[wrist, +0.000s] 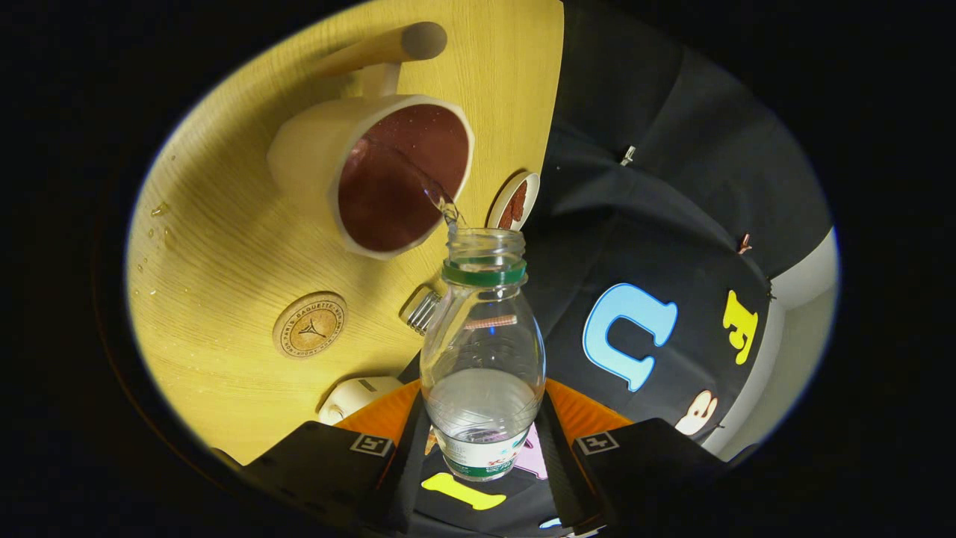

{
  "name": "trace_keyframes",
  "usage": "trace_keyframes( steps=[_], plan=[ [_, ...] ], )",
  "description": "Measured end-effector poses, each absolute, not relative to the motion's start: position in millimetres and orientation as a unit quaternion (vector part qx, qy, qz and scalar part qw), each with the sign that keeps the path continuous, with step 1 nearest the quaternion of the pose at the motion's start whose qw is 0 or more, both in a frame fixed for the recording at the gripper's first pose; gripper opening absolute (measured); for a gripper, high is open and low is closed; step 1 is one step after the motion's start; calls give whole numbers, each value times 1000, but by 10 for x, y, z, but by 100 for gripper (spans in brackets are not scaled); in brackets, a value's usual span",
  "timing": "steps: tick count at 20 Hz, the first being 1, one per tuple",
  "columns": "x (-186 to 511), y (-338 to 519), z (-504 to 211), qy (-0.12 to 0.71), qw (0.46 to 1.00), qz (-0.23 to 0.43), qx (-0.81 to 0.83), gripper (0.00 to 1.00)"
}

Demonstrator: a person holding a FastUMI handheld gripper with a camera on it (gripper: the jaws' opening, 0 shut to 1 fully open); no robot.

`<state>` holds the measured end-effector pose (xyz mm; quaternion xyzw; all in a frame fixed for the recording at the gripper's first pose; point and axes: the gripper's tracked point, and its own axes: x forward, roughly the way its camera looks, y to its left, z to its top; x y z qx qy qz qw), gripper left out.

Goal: Take the bottle from table, then pour the juice into the cup, finally place the bottle on the coaster

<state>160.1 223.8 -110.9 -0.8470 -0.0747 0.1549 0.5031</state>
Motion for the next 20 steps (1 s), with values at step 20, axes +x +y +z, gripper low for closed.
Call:
trace_keyframes(
  steps=[20],
  plan=[
    [1693, 2386, -890, -136, 432, 156, -878, 73]
  ],
)
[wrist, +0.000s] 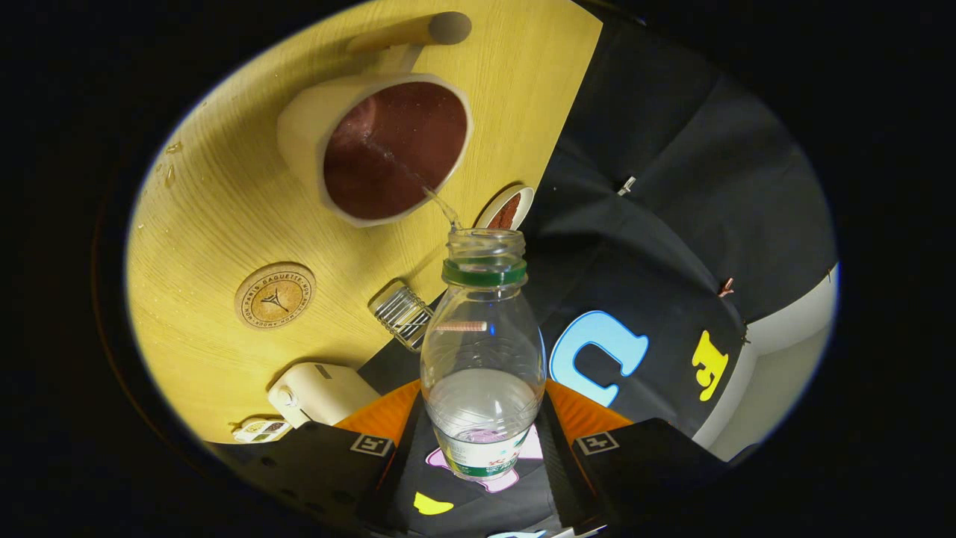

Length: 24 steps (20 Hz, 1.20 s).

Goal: Take the bottle from table, then pour the juice into the cup, finally place the bottle on the coaster

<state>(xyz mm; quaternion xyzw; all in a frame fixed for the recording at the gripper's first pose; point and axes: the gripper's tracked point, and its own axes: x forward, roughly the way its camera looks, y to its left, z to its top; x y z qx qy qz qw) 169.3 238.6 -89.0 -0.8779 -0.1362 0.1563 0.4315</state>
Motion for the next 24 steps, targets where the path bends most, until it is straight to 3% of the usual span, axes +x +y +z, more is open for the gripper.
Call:
trace_keyframes(
  steps=[16, 24],
  plan=[
    [1690, 2547, -846, -163, 393, 168, -889, 74],
    [1580, 2388, -923, -125, 449, 161, -870, 74]
  ],
)
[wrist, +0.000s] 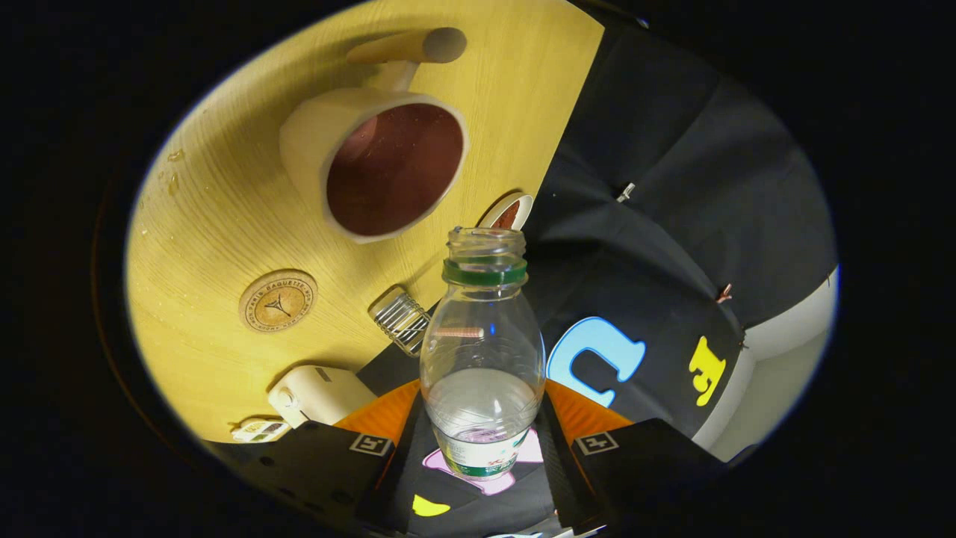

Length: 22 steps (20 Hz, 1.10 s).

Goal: Take the bottle from table, then pour the juice into the cup, finally place the bottle on the coaster

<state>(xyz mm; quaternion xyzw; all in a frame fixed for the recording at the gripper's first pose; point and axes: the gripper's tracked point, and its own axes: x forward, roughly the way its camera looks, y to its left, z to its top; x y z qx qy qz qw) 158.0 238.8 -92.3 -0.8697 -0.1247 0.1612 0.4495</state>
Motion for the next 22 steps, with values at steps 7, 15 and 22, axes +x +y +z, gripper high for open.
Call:
trace_keyframes(
  steps=[7, 15, 22],
  plan=[
    [1532, 2333, -401, -128, 524, 121, -834, 74],
    [1496, 1728, 124, -7, 735, 72, -674, 74],
    [1454, 1457, 124, 88, 884, 82, -452, 74]
  ],
)
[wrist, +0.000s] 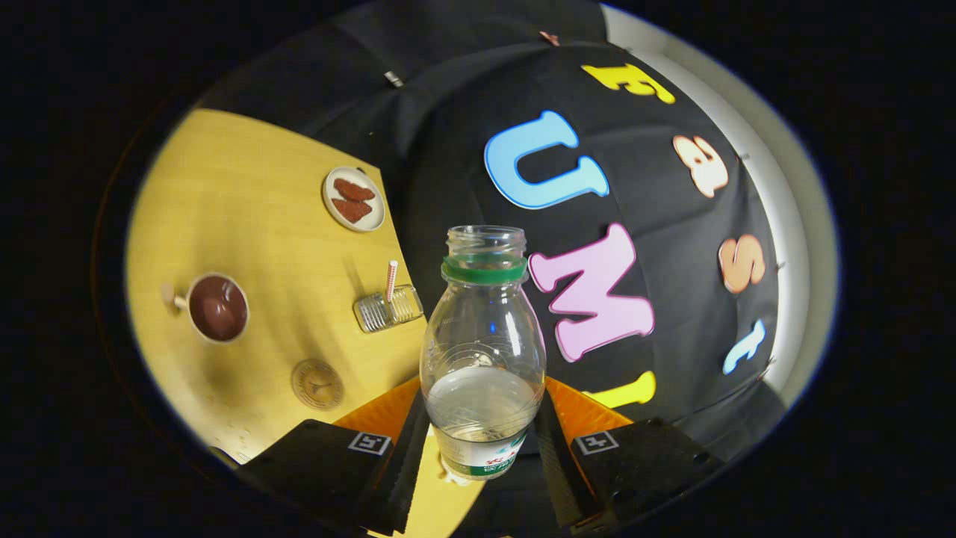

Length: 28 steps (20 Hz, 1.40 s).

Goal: Take the bottle from table, then pour the juice into the cup, finally place the bottle on the coaster

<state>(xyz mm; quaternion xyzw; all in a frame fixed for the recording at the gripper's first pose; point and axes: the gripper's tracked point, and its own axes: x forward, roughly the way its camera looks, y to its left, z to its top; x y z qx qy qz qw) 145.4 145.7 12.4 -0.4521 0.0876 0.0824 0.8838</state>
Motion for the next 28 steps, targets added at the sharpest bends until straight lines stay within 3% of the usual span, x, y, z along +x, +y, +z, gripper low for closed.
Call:
trace_keyframes(
  steps=[6, 13, 28],
  plan=[
    [1524, 1483, -7, 110, 955, 118, -248, 74],
    [1706, 1674, -327, 123, 975, 179, -50, 74],
    [2263, 1726, -1361, 123, 975, 184, -10, 75]
  ],
)
